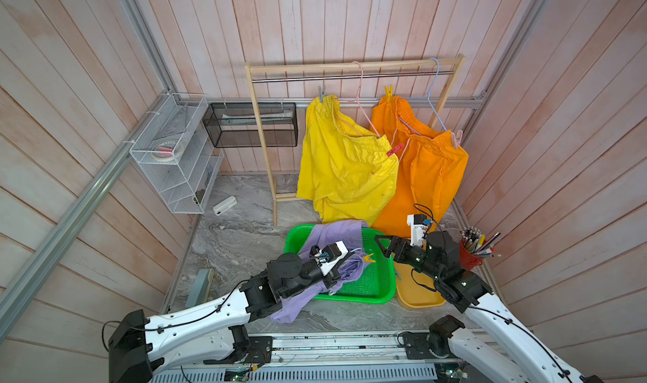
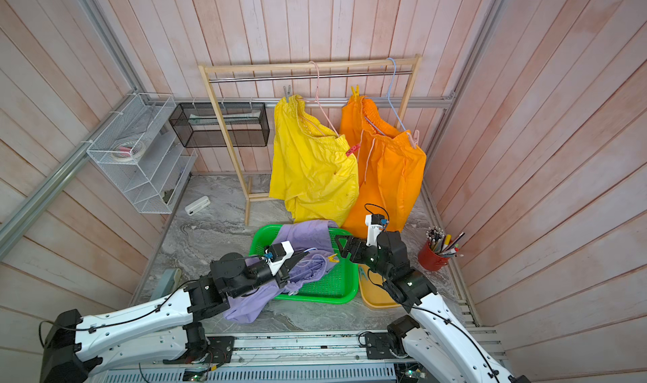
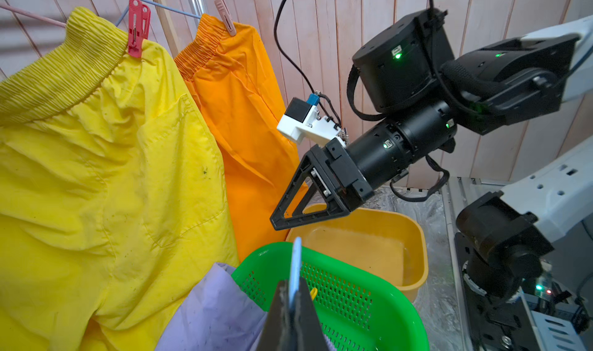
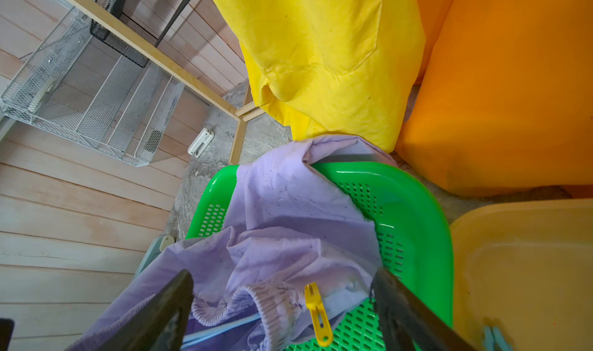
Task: Remove the clothespins securing shorts to the hanger
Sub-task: Remove the clothespin from the hanger.
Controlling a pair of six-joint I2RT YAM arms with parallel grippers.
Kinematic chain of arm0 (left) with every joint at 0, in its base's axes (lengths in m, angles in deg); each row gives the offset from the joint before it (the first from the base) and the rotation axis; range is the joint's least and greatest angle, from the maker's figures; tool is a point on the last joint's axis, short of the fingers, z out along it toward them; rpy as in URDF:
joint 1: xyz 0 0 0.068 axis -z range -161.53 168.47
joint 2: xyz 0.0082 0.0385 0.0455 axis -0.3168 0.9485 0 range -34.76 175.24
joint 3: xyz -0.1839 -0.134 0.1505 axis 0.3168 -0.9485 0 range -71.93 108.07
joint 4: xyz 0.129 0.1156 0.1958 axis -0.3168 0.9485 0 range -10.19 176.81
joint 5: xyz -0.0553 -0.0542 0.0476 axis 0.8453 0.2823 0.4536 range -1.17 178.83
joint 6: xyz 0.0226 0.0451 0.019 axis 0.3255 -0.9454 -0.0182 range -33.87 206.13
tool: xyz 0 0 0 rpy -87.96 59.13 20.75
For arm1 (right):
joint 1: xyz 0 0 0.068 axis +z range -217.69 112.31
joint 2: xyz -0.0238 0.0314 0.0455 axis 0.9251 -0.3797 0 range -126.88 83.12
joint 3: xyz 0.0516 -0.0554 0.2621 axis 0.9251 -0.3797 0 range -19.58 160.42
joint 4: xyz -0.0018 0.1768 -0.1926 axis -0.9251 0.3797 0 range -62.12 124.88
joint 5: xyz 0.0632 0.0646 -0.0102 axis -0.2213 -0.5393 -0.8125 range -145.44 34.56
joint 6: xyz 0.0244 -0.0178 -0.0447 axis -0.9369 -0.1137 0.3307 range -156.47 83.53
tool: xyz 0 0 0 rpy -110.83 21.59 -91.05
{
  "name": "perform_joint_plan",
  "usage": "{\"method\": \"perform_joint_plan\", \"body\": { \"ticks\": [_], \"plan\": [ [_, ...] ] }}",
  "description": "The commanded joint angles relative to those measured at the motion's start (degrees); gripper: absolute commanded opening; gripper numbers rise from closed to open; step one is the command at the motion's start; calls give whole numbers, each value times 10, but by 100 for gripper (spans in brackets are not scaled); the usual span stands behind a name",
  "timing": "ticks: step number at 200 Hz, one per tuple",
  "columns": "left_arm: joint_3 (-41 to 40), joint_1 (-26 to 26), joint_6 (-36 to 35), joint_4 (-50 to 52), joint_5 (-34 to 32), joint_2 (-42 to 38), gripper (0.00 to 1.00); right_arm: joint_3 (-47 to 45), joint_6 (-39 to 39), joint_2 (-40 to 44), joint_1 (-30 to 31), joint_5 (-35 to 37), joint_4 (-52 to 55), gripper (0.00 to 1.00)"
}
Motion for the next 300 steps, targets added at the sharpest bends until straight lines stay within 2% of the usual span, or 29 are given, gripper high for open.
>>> {"method": "perform_joint_plan", "body": {
  "ticks": [1, 36, 63, 93, 108, 132, 253, 287, 300],
  "plan": [
    [-25, 30, -90, -110, -114, 8, 0, 13, -35, -7, -2, -25, 26, 87],
    [-60, 74, -163, -232, -178, 36, 0, -9, -89, -18, -7, -45, 0, 87],
    [-59, 106, -204, -255, -209, 63, 0, -22, -122, -34, -11, -69, -33, 83],
    [-67, 149, -276, -317, -260, 98, 0, -25, -137, -54, -11, -60, -36, 79],
    [-66, 162, -298, -333, -274, 115, 0, -27, -152, -65, -15, -66, -47, 74],
    [-65, 175, -324, -357, -290, 135, 0, -19, -170, -79, -18, -71, -56, 73],
    [-47, 197, -338, -334, -293, 166, 0, -8, -218, -133, -24, -108, -138, 70],
    [-43, 201, -343, -344, -293, 181, 0, -4, -219, -157, -24, -113, -154, 66],
    [-41, 202, -347, -345, -293, 186, 0, -3, -217, -165, -24, -115, -164, 61]
  ]
}}
